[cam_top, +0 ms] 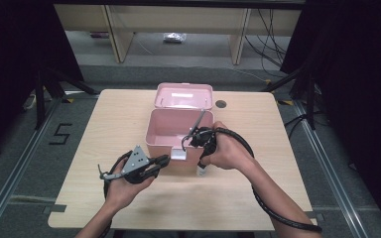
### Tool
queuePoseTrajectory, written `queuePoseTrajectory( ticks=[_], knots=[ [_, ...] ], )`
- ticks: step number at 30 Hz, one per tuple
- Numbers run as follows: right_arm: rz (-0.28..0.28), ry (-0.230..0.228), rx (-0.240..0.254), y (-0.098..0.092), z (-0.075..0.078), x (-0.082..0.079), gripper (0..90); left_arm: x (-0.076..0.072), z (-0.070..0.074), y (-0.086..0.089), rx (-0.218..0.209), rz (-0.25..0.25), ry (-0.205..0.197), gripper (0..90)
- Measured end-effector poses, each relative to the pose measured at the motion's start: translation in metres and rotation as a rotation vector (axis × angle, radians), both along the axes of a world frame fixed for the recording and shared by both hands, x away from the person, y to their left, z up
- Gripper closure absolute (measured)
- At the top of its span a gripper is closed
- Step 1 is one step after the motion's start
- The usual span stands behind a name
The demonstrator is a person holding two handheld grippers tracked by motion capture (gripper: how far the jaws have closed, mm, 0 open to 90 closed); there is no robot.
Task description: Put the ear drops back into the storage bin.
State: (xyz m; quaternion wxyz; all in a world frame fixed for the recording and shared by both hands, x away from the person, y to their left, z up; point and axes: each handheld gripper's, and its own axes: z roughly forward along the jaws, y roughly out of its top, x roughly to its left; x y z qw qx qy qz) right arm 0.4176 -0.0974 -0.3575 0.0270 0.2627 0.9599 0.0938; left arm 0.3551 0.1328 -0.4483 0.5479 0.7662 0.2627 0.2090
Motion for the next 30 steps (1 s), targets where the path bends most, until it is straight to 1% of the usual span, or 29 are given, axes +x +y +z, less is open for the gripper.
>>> queuePoseTrajectory(
  ticks=[1, 2, 3, 4, 5, 6, 7, 8, 9, 10, 12, 13, 14, 15, 16, 18, 19, 20, 22, 23, 24, 26, 29, 30],
  knots=[
    [-0.018, 0.016, -0.009, 0.001, 0.002, -0.001, 71.4, 0.000, 0.000, 0.000, -0.001, 0.002, 0.002, 81.0],
    [-0.019, 0.012, -0.013, 0.000, 0.002, 0.000, 71.4, 0.000, -0.002, 0.000, -0.012, -0.003, 0.000, 80.7],
    [-0.014, 0.014, -0.019, -0.001, 0.004, 0.001, 71.3, 0.000, -0.002, 0.000, -0.012, -0.003, 0.000, 80.4],
    [-0.026, 0.018, -0.018, -0.001, 0.005, 0.000, 71.3, 0.000, -0.002, 0.000, -0.013, -0.001, 0.001, 80.2],
    [-0.016, 0.010, -0.014, -0.002, 0.005, 0.002, 71.3, -0.001, -0.002, 0.001, -0.003, 0.004, 0.003, 80.1],
    [-0.010, 0.005, -0.015, -0.002, 0.006, 0.002, 71.3, -0.001, -0.003, 0.001, -0.005, 0.004, 0.003, 80.1],
    [-0.037, 0.030, -0.008, -0.002, 0.007, 0.001, 71.3, -0.001, -0.003, 0.000, -0.006, 0.005, 0.003, 80.1],
    [-0.056, 0.037, -0.010, -0.001, 0.008, 0.000, 71.3, -0.001, -0.004, 0.000, -0.006, 0.005, 0.003, 80.0],
    [-0.049, 0.036, -0.007, -0.002, 0.008, 0.001, 71.4, -0.001, -0.004, 0.000, -0.011, 0.004, 0.001, 79.9],
    [-0.046, 0.032, -0.006, -0.003, 0.009, 0.002, 71.3, -0.002, -0.004, 0.000, 0.000, 0.004, 0.007, 79.8],
    [-0.040, 0.033, 0.001, -0.003, 0.012, 0.002, 71.4, -0.002, -0.004, 0.000, -0.001, 0.002, 0.004, 79.4],
    [-0.041, 0.028, -0.007, -0.003, 0.014, 0.002, 71.3, -0.002, -0.004, 0.000, 0.003, 0.001, 0.006, 79.3],
    [-0.044, 0.026, -0.003, -0.003, 0.015, 0.003, 71.3, -0.002, -0.004, 0.000, 0.006, 0.001, 0.008, 79.3],
    [-0.056, 0.028, -0.001, -0.003, 0.016, 0.002, 71.4, -0.002, -0.004, 0.000, 0.001, 0.002, 0.006, 79.2],
    [-0.049, 0.026, 0.000, -0.004, 0.017, 0.003, 71.3, -0.002, -0.004, 0.000, 0.001, 0.002, 0.006, 79.2],
    [-0.063, 0.030, -0.002, -0.004, 0.020, 0.002, 71.3, -0.002, -0.004, -0.001, -0.003, 0.000, 0.004, 79.0],
    [-0.040, 0.019, -0.003, -0.005, 0.020, 0.004, 71.3, -0.002, -0.004, 0.000, -0.002, 0.000, 0.004, 78.9],
    [-0.033, 0.002, -0.012, -0.006, 0.021, 0.005, 71.3, -0.002, -0.004, 0.000, -0.003, 0.002, 0.005, 78.8],
    [-0.040, 0.005, -0.012, -0.005, 0.023, 0.005, 71.3, -0.002, -0.004, 0.000, -0.003, 0.001, 0.005, 78.7],
    [-0.034, 0.007, -0.005, -0.006, 0.023, 0.005, 71.4, -0.002, -0.004, 0.000, -0.004, 0.002, 0.006, 78.7],
    [-0.037, -0.001, -0.011, -0.006, 0.024, 0.005, 71.3, -0.002, -0.004, 0.000, -0.003, 0.002, 0.005, 78.6],
    [-0.051, 0.006, -0.014, -0.005, 0.028, 0.005, 71.3, -0.003, -0.004, 0.000, -0.006, 0.002, 0.007, 78.5],
    [-0.038, -0.007, 0.001, -0.007, 0.029, 0.006, 71.3, -0.003, -0.004, 0.000, -0.007, 0.002, 0.007, 78.5],
    [-0.049, 0.000, -0.004, -0.007, 0.030, 0.006, 71.4, -0.003, -0.005, 0.000, -0.006, 0.001, 0.006, 78.4]
  ],
)
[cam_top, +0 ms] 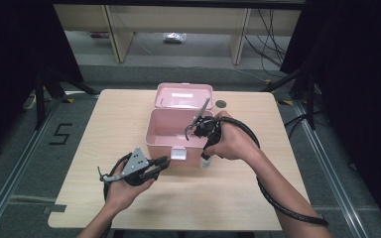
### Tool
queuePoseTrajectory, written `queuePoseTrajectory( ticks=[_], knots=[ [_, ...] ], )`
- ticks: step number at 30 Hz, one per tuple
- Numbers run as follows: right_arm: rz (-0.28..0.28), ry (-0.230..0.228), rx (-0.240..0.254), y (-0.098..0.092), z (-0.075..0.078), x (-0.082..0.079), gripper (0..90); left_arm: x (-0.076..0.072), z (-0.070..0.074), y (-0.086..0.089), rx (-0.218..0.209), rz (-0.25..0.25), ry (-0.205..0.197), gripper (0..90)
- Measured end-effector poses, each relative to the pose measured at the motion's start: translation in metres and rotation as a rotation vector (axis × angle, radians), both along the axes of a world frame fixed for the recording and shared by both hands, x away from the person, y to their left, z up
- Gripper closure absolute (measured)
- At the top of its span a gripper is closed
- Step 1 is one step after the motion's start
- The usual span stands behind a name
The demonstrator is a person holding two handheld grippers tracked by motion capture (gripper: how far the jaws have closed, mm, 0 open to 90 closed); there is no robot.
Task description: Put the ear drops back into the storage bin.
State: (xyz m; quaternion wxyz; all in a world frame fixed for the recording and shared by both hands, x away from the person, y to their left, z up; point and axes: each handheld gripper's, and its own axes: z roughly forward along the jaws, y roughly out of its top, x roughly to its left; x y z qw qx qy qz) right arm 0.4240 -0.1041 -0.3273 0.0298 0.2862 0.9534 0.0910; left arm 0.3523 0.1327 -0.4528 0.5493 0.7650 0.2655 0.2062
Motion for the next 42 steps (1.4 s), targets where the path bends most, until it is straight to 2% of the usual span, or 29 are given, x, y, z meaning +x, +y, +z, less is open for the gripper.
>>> queuePoseTrajectory(
  ticks=[4, 8, 10, 11, 12, 17, 19, 20, 21, 25, 29, 30, 33, 34, 38, 39, 40, 42],
  knots=[
    [-0.009, 0.010, -0.004, 0.001, 0.002, 0.000, 71.3, 0.000, 0.000, 0.000, 0.002, -0.002, -0.001, 78.4],
    [-0.006, -0.003, -0.002, 0.000, 0.002, 0.001, 71.3, 0.000, 0.000, 0.000, 0.001, -0.001, -0.002, 78.2],
    [-0.013, 0.011, -0.006, 0.000, 0.003, 0.002, 71.4, 0.000, 0.000, 0.000, 0.001, -0.001, -0.003, 78.2],
    [0.001, 0.006, -0.006, -0.001, 0.004, 0.003, 71.3, 0.000, 0.000, 0.000, 0.000, 0.000, -0.003, 78.2],
    [-0.013, 0.001, -0.004, 0.000, 0.005, 0.002, 71.3, 0.000, 0.000, 0.000, 0.001, 0.000, -0.001, 78.2],
    [0.010, 0.003, -0.009, -0.001, 0.008, 0.004, 71.3, -0.001, -0.001, 0.000, 0.000, 0.000, 0.001, 78.2],
    [-0.013, 0.004, -0.006, 0.001, 0.009, 0.003, 71.3, -0.001, -0.001, 0.000, 0.000, -0.001, 0.001, 78.2],
    [0.001, -0.001, -0.008, 0.000, 0.009, 0.004, 71.3, -0.001, -0.001, 0.000, 0.002, -0.002, 0.000, 78.2],
    [-0.025, 0.003, 0.001, 0.000, 0.010, 0.003, 71.4, -0.001, -0.001, 0.000, 0.005, 0.000, 0.002, 78.2],
    [-0.001, 0.003, -0.006, 0.000, 0.012, 0.005, 71.4, -0.001, -0.001, 0.000, -0.002, -0.001, 0.000, 78.1],
    [-0.007, -0.006, 0.003, -0.001, 0.014, 0.006, 71.3, -0.001, -0.001, -0.001, -0.002, -0.003, -0.001, 78.1],
    [-0.015, 0.006, -0.008, 0.000, 0.017, 0.006, 71.4, -0.001, -0.001, -0.001, -0.005, -0.003, -0.001, 78.0],
    [-0.005, -0.007, 0.011, -0.001, 0.018, 0.007, 71.3, -0.001, -0.001, -0.001, -0.002, -0.005, 0.000, 78.0],
    [0.003, -0.006, -0.007, -0.002, 0.018, 0.009, 71.4, -0.001, -0.001, -0.001, -0.002, -0.005, 0.000, 78.0],
    [-0.023, 0.001, 0.002, -0.001, 0.021, 0.008, 71.3, -0.001, -0.002, -0.002, -0.011, -0.009, -0.001, 77.9],
    [0.008, -0.019, 0.005, -0.002, 0.021, 0.009, 71.4, -0.001, -0.002, -0.002, -0.017, -0.012, -0.001, 77.9],
    [-0.024, -0.001, 0.002, -0.001, 0.022, 0.008, 71.3, -0.001, -0.002, -0.002, -0.017, -0.011, 0.000, 77.9],
    [-0.024, -0.004, 0.004, -0.001, 0.024, 0.008, 71.4, -0.001, -0.001, -0.001, -0.002, -0.005, 0.000, 77.9]
  ],
)
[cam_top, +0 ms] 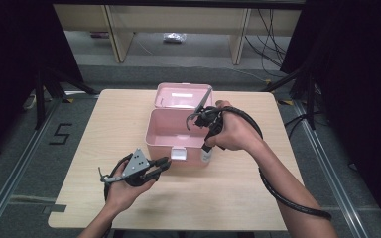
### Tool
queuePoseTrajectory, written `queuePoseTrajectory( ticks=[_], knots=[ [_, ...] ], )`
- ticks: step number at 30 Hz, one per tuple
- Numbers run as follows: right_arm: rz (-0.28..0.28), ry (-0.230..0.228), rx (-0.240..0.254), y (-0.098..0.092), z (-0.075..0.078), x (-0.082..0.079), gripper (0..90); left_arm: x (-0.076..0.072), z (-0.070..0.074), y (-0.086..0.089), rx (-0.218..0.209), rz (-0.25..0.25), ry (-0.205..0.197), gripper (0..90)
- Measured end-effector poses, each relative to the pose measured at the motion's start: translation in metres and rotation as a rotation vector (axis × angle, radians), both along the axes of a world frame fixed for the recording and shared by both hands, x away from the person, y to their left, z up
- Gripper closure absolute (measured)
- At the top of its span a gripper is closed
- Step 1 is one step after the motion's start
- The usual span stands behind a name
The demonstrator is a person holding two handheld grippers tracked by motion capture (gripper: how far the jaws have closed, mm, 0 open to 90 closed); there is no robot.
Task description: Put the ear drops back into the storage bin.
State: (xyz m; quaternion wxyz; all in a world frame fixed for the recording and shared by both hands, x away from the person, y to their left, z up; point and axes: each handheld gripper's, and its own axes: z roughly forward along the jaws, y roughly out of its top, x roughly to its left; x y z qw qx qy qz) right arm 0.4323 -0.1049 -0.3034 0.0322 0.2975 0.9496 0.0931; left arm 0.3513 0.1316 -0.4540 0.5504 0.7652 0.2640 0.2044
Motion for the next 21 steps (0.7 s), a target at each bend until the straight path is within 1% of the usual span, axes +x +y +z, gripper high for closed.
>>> queuePoseTrajectory(
  ticks=[2, 4, 5, 6, 7, 9, 13, 15, 16, 17, 18, 19, 20, 21],
  knots=[
    [0.009, -0.011, 0.009, -0.001, 0.000, 0.001, 71.4, 0.000, 0.000, 0.000, 0.000, -0.001, -0.001, 77.8],
    [0.013, -0.008, 0.008, -0.001, 0.001, 0.002, 71.3, 0.000, 0.000, 0.000, -0.003, 0.000, -0.001, 77.8],
    [0.019, -0.016, 0.013, -0.001, 0.001, 0.002, 71.4, 0.000, 0.000, 0.000, -0.003, 0.000, 0.000, 77.8],
    [0.021, -0.017, 0.007, -0.001, 0.002, 0.002, 71.4, 0.000, 0.000, -0.001, -0.005, -0.001, -0.001, 77.7],
    [0.012, -0.006, -0.001, 0.000, 0.003, 0.002, 71.4, 0.000, 0.000, -0.001, -0.003, 0.000, -0.002, 77.7],
    [0.017, -0.009, 0.005, 0.000, 0.003, 0.003, 71.4, 0.000, 0.000, 0.000, 0.001, -0.001, -0.003, 77.6],
    [0.002, 0.000, 0.001, 0.001, 0.006, 0.002, 71.3, 0.000, 0.001, -0.001, 0.003, -0.005, -0.002, 77.6],
    [0.012, -0.009, 0.009, 0.000, 0.006, 0.003, 71.4, 0.000, 0.001, 0.000, 0.007, -0.005, -0.001, 77.6],
    [0.006, -0.010, 0.014, 0.000, 0.006, 0.003, 71.4, 0.000, 0.001, -0.001, 0.002, -0.005, -0.003, 77.6],
    [-0.003, 0.000, 0.003, 0.001, 0.009, 0.002, 71.3, 0.000, 0.001, -0.001, 0.002, -0.005, -0.003, 77.6],
    [-0.009, 0.003, 0.003, 0.001, 0.009, 0.002, 71.4, 0.000, 0.001, -0.001, 0.004, -0.007, -0.003, 77.6],
    [0.014, -0.009, 0.004, 0.000, 0.009, 0.004, 71.3, 0.000, 0.001, -0.001, 0.003, -0.008, -0.002, 77.6],
    [0.017, -0.012, 0.012, -0.001, 0.009, 0.004, 71.4, 0.000, 0.001, -0.001, 0.001, -0.007, -0.001, 77.6],
    [0.010, -0.005, 0.005, -0.001, 0.011, 0.003, 71.3, 0.000, 0.000, -0.001, 0.000, -0.007, -0.001, 77.6]
  ],
)
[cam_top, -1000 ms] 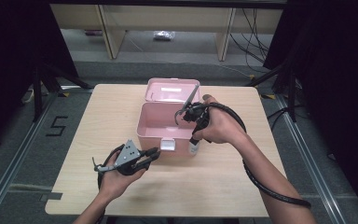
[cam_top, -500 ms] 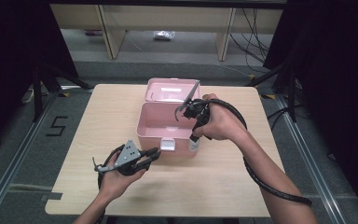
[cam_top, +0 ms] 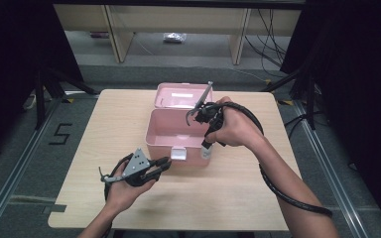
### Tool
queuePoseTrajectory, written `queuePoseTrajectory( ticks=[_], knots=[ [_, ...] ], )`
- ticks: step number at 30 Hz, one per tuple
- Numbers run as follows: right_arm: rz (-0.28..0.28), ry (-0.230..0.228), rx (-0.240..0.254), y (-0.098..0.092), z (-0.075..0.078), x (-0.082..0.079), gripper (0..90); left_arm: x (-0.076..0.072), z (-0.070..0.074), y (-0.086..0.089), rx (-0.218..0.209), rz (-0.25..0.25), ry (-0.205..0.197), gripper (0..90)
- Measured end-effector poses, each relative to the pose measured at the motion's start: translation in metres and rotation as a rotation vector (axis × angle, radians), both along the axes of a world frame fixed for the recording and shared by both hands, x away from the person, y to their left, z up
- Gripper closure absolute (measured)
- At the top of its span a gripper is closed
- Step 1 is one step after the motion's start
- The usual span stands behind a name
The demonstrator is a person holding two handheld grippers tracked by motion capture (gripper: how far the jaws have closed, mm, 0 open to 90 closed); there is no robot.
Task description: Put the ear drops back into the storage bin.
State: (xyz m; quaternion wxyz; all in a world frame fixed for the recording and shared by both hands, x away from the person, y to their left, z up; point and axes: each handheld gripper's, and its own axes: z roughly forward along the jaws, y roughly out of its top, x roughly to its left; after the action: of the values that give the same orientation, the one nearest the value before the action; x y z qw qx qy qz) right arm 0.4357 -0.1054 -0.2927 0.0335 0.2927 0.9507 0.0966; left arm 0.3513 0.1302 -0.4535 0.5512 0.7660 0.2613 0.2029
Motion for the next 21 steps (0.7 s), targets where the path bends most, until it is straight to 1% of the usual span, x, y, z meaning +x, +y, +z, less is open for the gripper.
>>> queuePoseTrajectory(
  ticks=[1, 2, 3, 4, 6, 7, 8, 10, 11, 12, 13, 15, 17, 18, 19, 21],
  knots=[
    [-0.010, 0.003, -0.002, 0.0007, 0.0009, -0.0003, 71.4, 0.0004, -0.0005, -0.0004, -0.008, -0.003, -0.002, 77.6],
    [-0.001, -0.003, 0.002, 0.0001, 0.0009, 0.0003, 71.4, 0.0006, -0.0007, -0.0006, -0.011, -0.004, -0.002, 77.6],
    [-0.011, 0.001, 0.003, 0.0006, 0.0016, -0.0001, 71.4, 0.0004, -0.0008, -0.0007, -0.011, -0.003, -0.001, 77.6],
    [-0.007, -0.006, 0.010, -0.0006, 0.0005, 0.0008, 71.4, 0.0004, -0.0009, -0.0008, -0.011, -0.004, -0.001, 77.6],
    [-0.013, 0.006, -0.002, -0.0004, 0.0024, 0.0014, 71.4, -0.0002, -0.0003, -0.0006, 0.000, 0.001, 0.001, 77.5],
    [-0.021, 0.006, -0.006, 0.0004, 0.0036, 0.0013, 71.3, 0.0002, -0.0008, -0.0010, -0.009, -0.004, 0.000, 77.5],
    [-0.007, 0.001, -0.007, 0.0000, 0.0040, 0.0023, 71.4, 0.0001, -0.0007, -0.0009, -0.007, -0.003, 0.000, 77.5],
    [-0.004, -0.001, -0.006, -0.0003, 0.0044, 0.0031, 71.4, -0.0001, -0.0003, -0.0006, 0.001, 0.000, 0.002, 77.5],
    [-0.007, -0.006, 0.003, -0.0003, 0.0044, 0.0029, 71.4, -0.0001, -0.0002, -0.0006, 0.000, 0.001, 0.002, 77.5],
    [-0.011, 0.000, 0.005, 0.0002, 0.0054, 0.0029, 71.4, 0.0005, -0.0007, -0.0010, -0.011, -0.004, -0.001, 77.5],
    [-0.021, 0.006, -0.001, 0.0003, 0.0060, 0.0029, 71.4, 0.0004, -0.0006, -0.0010, -0.010, -0.003, -0.001, 77.5],
    [-0.005, -0.003, -0.005, -0.0007, 0.0068, 0.0044, 71.3, 0.0003, -0.0006, -0.0010, -0.010, -0.004, -0.001, 77.5],
    [-0.011, -0.004, -0.001, -0.0006, 0.0074, 0.0042, 71.4, 0.0002, -0.0006, -0.0010, -0.009, -0.004, -0.001, 77.5],
    [-0.029, 0.002, -0.003, 0.0006, 0.0088, 0.0030, 71.4, 0.0003, -0.0007, -0.0011, -0.009, -0.004, -0.001, 77.5],
    [-0.024, -0.002, -0.002, 0.0003, 0.0089, 0.0036, 71.4, -0.0002, -0.0002, -0.0007, 0.001, 0.001, 0.002, 77.5],
    [-0.010, -0.009, 0.003, 0.0000, 0.0099, 0.0049, 71.4, -0.0002, -0.0003, -0.0008, 0.000, 0.001, 0.002, 77.5]
  ],
)
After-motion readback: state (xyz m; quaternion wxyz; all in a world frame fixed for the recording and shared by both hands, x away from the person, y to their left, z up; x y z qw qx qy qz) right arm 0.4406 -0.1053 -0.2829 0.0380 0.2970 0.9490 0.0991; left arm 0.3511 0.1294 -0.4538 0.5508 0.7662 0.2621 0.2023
